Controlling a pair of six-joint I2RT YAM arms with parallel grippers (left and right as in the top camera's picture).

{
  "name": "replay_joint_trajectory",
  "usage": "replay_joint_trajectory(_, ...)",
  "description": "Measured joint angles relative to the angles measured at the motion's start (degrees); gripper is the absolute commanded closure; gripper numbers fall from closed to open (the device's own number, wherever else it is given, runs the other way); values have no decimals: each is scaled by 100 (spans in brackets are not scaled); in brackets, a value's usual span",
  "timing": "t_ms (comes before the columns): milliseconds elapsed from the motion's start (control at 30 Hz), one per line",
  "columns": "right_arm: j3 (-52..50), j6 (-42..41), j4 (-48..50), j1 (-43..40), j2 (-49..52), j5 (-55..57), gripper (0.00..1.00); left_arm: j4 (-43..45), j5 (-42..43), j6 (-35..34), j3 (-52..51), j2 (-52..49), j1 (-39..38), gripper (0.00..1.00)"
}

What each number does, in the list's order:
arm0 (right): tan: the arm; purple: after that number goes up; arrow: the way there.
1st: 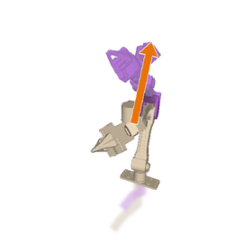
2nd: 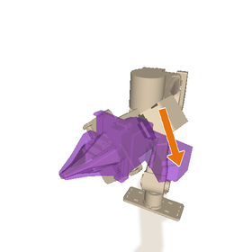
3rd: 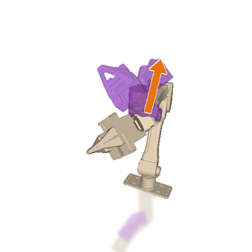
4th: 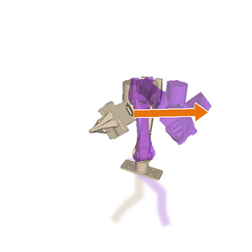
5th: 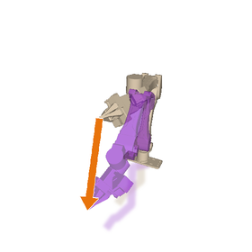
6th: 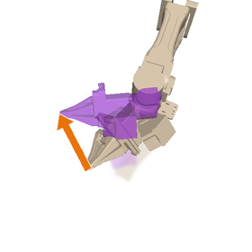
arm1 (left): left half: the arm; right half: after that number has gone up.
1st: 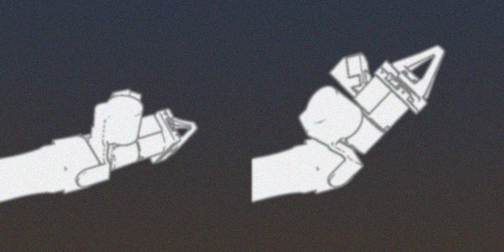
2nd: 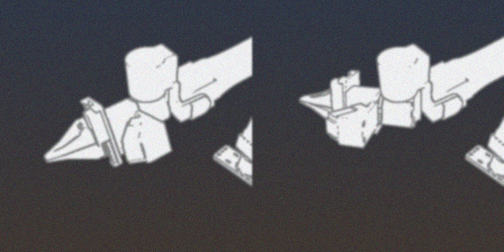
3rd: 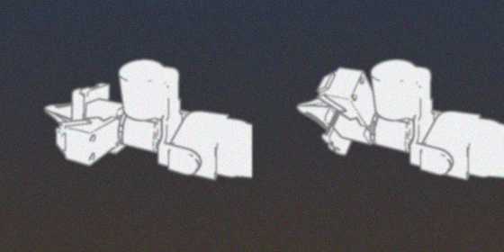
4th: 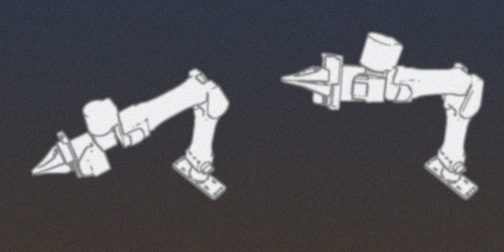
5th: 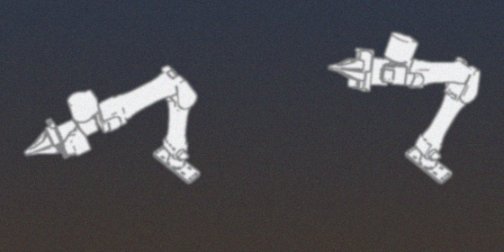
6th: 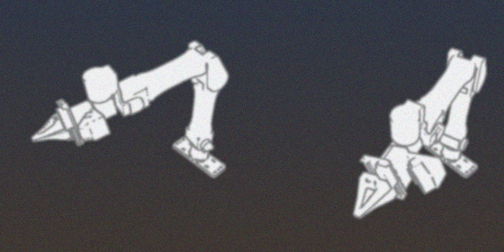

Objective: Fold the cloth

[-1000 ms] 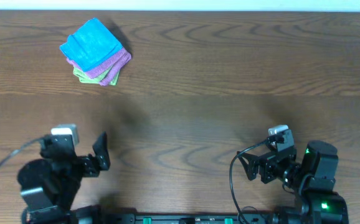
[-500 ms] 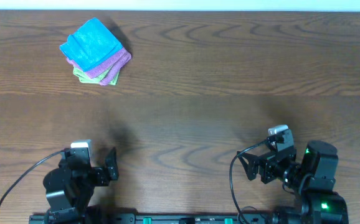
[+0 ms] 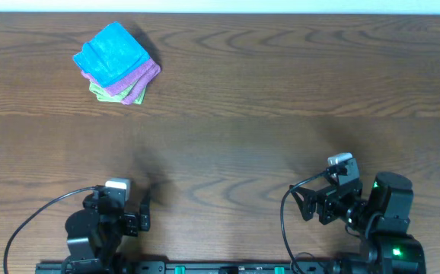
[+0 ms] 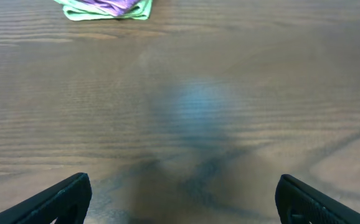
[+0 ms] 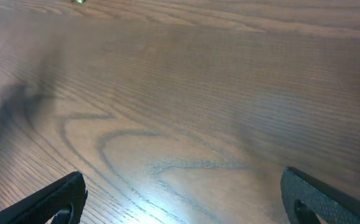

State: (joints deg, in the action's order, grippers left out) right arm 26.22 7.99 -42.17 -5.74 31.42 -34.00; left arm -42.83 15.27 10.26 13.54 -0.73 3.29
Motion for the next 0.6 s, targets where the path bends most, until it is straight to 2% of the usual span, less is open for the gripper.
replay_joint_trajectory(600, -4, 0, 2, 0, 0, 0, 1, -4, -522, 2, -273, 9, -234, 5)
